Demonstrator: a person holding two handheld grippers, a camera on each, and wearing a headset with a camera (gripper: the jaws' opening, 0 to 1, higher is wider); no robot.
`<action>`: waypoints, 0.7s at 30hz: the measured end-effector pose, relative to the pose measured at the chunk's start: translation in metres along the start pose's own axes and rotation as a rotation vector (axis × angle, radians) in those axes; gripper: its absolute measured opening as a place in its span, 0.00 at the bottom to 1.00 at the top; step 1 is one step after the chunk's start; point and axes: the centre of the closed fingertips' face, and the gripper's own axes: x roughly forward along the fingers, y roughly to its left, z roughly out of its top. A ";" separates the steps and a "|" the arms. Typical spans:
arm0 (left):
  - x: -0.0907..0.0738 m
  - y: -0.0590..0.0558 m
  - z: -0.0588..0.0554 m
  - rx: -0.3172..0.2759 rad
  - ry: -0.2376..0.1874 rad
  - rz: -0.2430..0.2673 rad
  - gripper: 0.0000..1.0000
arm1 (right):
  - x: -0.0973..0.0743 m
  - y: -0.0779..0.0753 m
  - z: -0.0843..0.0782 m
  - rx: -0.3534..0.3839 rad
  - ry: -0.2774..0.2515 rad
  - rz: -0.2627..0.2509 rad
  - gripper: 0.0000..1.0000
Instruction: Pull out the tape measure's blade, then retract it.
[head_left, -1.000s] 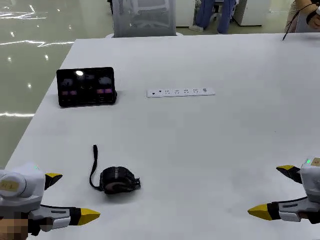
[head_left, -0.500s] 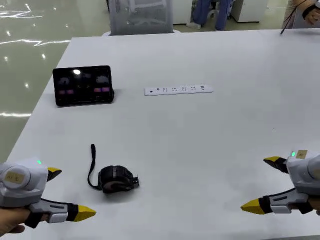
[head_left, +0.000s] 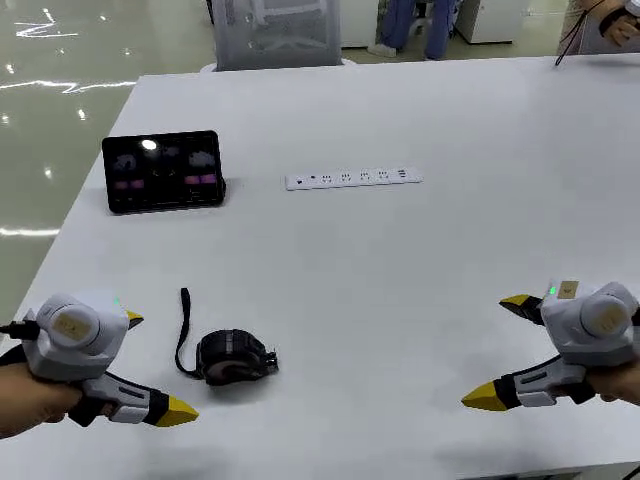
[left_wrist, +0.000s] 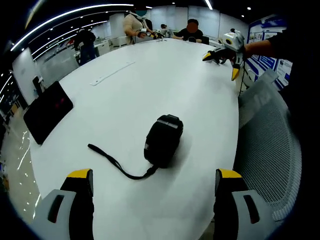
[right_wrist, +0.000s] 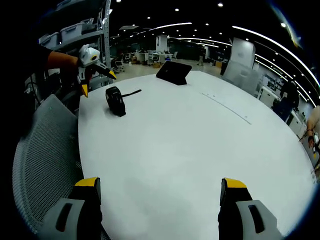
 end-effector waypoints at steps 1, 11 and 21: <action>0.001 0.001 0.001 0.004 0.007 -0.005 0.99 | 0.001 0.000 0.002 -0.001 -0.002 0.003 0.99; 0.013 0.002 0.016 0.074 0.035 -0.054 0.99 | 0.018 0.005 0.012 -0.061 0.006 0.041 0.99; 0.035 -0.005 0.024 0.196 0.098 -0.107 0.95 | 0.041 0.010 0.026 -0.081 0.008 0.074 0.99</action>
